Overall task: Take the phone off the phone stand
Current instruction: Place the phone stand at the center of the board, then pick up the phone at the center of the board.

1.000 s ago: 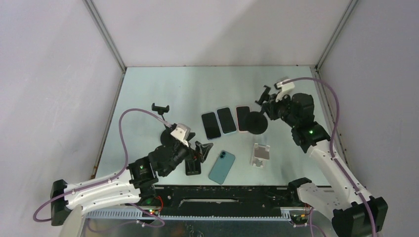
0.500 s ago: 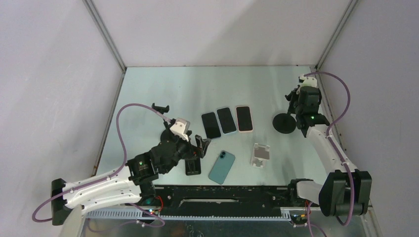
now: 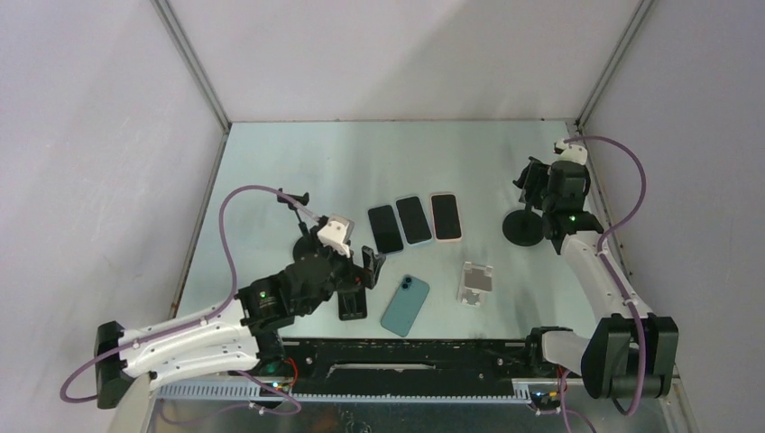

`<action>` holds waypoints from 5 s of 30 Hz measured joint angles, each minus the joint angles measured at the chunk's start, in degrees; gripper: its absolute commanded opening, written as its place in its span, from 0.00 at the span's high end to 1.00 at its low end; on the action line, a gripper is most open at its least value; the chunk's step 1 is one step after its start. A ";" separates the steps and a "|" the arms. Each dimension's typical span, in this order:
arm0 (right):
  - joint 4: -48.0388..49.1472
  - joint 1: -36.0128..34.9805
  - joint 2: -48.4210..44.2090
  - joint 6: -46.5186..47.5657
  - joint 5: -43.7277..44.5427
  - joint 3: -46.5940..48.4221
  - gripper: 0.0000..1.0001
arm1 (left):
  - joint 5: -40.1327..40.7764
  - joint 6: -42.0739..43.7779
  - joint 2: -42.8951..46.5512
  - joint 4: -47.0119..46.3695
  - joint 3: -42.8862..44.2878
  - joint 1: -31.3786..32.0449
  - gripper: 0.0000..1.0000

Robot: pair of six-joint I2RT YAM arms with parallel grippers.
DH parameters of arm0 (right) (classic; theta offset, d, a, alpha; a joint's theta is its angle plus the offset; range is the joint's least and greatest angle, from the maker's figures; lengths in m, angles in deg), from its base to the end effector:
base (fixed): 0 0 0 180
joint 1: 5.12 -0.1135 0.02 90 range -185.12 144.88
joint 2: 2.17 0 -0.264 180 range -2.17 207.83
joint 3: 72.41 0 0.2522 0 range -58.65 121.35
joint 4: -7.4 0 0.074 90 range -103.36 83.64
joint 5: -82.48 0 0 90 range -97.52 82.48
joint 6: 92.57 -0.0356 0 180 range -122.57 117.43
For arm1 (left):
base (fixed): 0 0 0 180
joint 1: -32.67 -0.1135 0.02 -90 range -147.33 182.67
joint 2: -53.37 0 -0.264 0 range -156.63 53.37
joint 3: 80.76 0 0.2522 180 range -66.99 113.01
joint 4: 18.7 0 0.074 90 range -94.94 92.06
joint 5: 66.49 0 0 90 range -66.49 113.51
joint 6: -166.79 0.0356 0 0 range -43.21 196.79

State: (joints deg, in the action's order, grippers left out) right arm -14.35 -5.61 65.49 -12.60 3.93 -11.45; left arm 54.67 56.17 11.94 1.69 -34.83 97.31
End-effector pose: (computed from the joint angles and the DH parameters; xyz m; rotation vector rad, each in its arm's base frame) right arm 0.2659 -0.0048 0.2764 0.2930 2.0369 -0.0929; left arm 0.0912 -0.1493 0.2794 0.3237 1.8136 -0.5520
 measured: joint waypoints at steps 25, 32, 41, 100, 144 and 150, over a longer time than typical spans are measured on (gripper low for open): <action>-16.28 -0.07 -18.03 -13.35 -0.79 -0.35 0.28 | -2.40 -4.31 -24.37 15.43 20.06 -0.17 0.00; -22.60 -0.07 -24.09 -15.58 -2.69 -0.33 0.27 | -6.78 -6.88 -32.15 16.92 21.86 0.72 0.00; -26.62 -0.07 -30.64 -15.63 -4.76 -0.33 0.27 | -8.50 -9.07 -47.89 21.24 30.05 8.98 0.00; -30.47 -0.07 -30.45 -14.80 -16.24 -0.33 0.29 | -14.91 -12.83 -57.48 15.91 24.52 6.58 0.15; -27.76 -0.04 -38.77 -16.04 -26.71 -0.46 0.28 | -20.92 -12.81 -39.76 14.32 22.18 -1.36 0.66; -22.10 -0.04 -41.29 -15.28 -38.97 -1.84 0.28 | -23.15 -12.83 -34.01 12.26 22.12 -3.85 0.66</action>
State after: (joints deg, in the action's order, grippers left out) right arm -36.45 -5.66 24.20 -27.87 -35.04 -13.29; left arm 31.52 43.34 -22.07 13.95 -12.71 93.46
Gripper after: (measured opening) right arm 0.717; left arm 0.700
